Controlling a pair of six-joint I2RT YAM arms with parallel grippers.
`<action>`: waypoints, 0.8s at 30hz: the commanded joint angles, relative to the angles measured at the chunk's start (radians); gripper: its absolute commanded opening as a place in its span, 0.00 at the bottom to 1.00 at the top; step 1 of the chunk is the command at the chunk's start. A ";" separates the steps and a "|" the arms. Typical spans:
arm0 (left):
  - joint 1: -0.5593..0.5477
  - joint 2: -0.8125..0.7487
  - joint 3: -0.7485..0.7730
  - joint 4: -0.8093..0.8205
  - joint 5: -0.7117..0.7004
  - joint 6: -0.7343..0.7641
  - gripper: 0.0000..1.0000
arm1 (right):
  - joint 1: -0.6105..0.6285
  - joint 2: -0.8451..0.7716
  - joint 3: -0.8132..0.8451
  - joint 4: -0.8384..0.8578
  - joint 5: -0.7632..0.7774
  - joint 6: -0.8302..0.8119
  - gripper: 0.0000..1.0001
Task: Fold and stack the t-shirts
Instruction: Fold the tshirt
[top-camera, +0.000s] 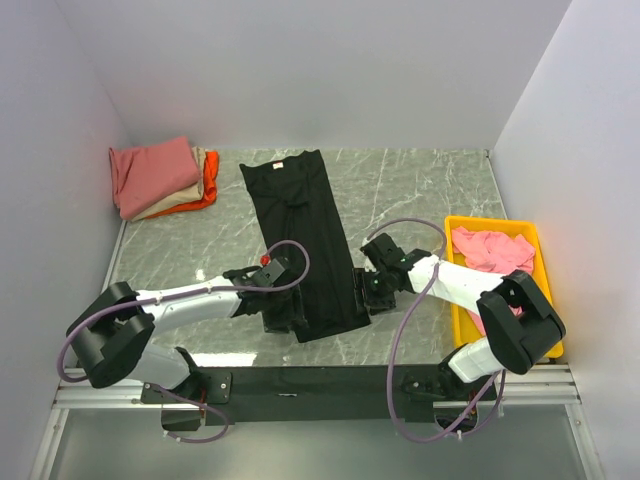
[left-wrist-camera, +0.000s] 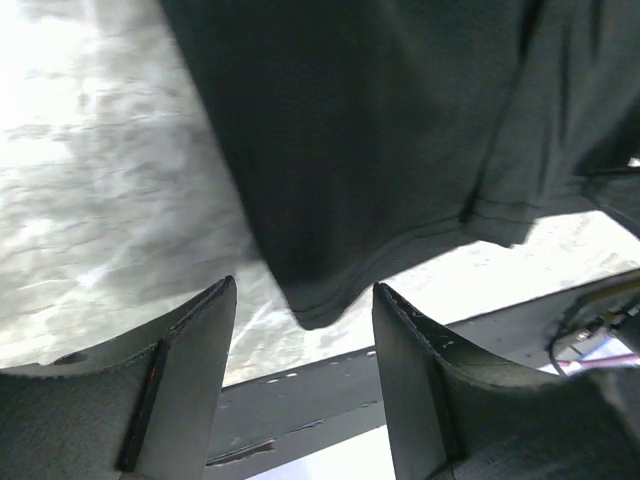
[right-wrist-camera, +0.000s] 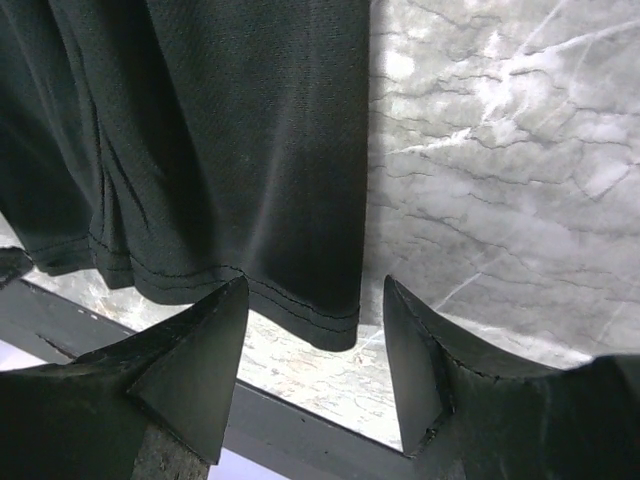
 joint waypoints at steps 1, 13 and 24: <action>-0.014 -0.002 0.011 0.056 0.026 -0.015 0.62 | -0.003 0.001 -0.017 0.032 -0.023 0.001 0.62; -0.049 0.103 -0.003 -0.013 0.020 -0.062 0.43 | -0.003 -0.030 -0.068 -0.019 -0.001 -0.018 0.55; -0.072 0.027 -0.056 -0.062 0.020 -0.127 0.00 | -0.003 -0.068 -0.106 -0.051 0.048 -0.004 0.00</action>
